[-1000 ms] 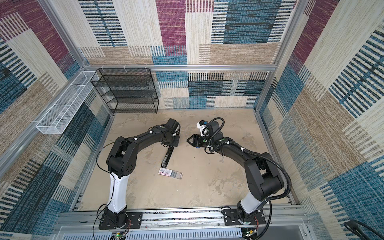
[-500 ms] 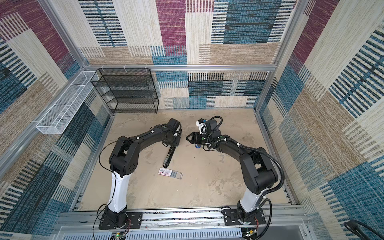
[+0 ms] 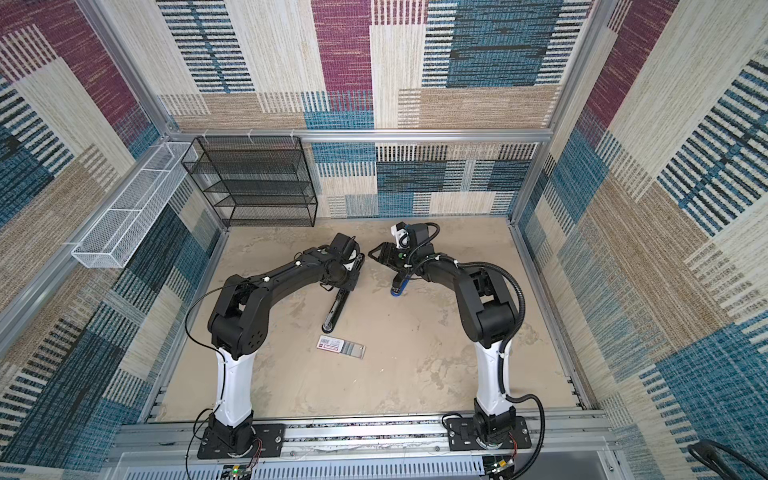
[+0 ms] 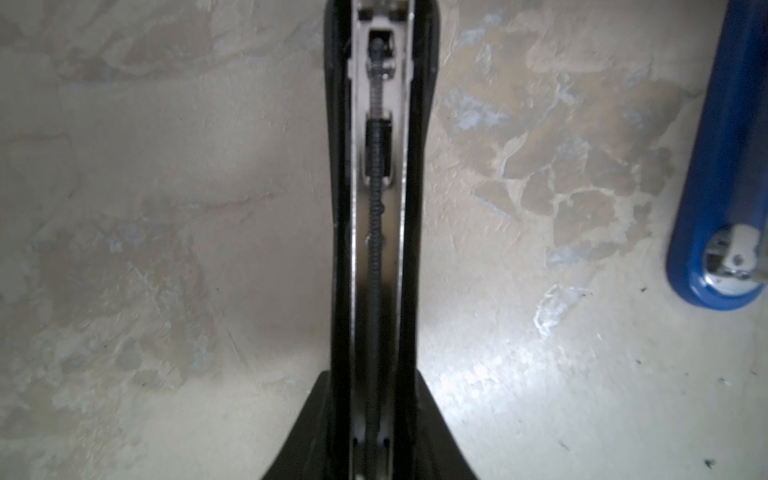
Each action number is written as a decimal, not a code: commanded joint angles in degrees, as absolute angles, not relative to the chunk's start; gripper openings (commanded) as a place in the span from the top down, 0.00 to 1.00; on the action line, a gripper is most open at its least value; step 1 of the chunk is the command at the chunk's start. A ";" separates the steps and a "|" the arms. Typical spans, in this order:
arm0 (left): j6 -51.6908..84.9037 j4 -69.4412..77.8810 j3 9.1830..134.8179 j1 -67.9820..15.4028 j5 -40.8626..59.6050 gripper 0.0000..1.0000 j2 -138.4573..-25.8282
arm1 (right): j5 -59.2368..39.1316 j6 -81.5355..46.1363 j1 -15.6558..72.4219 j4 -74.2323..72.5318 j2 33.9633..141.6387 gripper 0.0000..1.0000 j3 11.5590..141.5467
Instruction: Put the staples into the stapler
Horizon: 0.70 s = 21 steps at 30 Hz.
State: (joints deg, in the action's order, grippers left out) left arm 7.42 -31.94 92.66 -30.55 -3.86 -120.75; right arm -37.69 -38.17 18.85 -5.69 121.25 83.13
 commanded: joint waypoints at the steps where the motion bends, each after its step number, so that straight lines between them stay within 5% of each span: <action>1: 6.06 -29.92 93.35 -30.59 -2.64 0.92 -120.67 | -39.68 -40.42 18.81 -5.87 125.53 0.35 88.52; 15: 6.93 -28.64 93.91 -30.59 0.05 0.92 -121.11 | -50.97 -48.84 18.76 -12.10 138.30 0.38 98.27; 21: 7.25 -28.57 94.89 -30.57 0.77 0.89 -121.97 | -53.20 -50.99 19.16 -14.55 140.39 0.47 99.13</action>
